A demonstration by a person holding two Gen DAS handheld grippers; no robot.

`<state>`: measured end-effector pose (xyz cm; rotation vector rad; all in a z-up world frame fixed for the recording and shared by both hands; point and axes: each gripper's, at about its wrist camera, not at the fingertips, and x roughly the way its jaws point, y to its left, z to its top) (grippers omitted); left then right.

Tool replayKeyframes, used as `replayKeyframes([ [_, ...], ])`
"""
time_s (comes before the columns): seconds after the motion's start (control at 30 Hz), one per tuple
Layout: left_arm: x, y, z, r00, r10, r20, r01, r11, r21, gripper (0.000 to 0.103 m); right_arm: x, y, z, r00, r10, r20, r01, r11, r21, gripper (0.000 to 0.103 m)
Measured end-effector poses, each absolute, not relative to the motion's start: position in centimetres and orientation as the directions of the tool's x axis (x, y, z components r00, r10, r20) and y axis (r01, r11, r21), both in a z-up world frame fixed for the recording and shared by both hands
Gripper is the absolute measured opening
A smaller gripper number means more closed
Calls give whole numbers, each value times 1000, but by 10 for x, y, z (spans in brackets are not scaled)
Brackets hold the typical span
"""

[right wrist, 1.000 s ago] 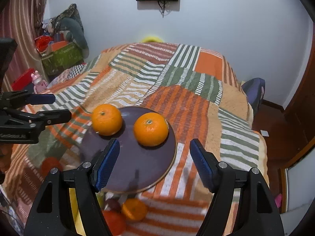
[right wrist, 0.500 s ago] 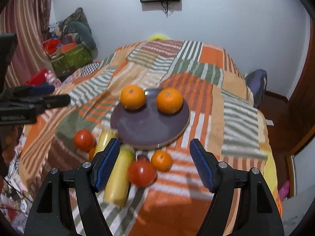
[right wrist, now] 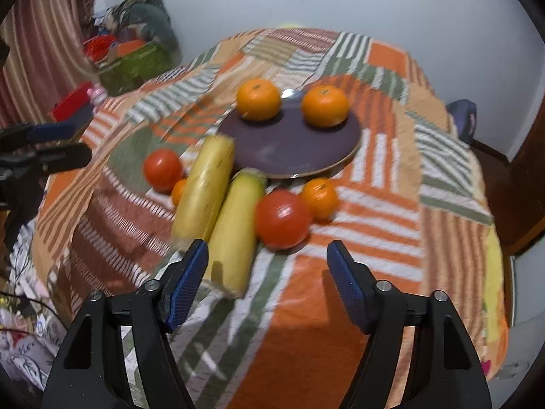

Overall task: Organize fruits
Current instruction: 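Move the right gripper back to the yellow bamboo shoot, then grasp one bamboo shoot with the right gripper while the left gripper grasps the other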

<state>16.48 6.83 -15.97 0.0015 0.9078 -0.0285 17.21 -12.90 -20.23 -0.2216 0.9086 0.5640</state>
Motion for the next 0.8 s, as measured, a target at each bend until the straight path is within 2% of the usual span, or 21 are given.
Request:
replayKeyframes([
  [0.1, 166, 65, -163, 613, -45, -789, 31, 999, -34, 85, 173, -120, -214, 428, 390, -815, -574, 814, 89, 48],
  [0.17, 167, 62, -167, 603, -59, -795, 40, 998, -44, 85, 174, -115, -219, 404, 402, -822, -584, 805, 106, 42],
  [0.6, 179, 30, -200, 516, -120, -848, 106, 991, -76, 78, 185, -108, -240, 323, 452, -831, -595, 780, 193, 39],
  [0.73, 184, 23, -208, 492, -146, -858, 119, 988, -100, 73, 176, -112, -237, 351, 433, -830, -610, 778, 147, 38],
  [0.8, 188, 18, -214, 466, -175, -867, 142, 982, -122, 66, 173, -119, -235, 358, 429, -830, -612, 779, 138, 36],
])
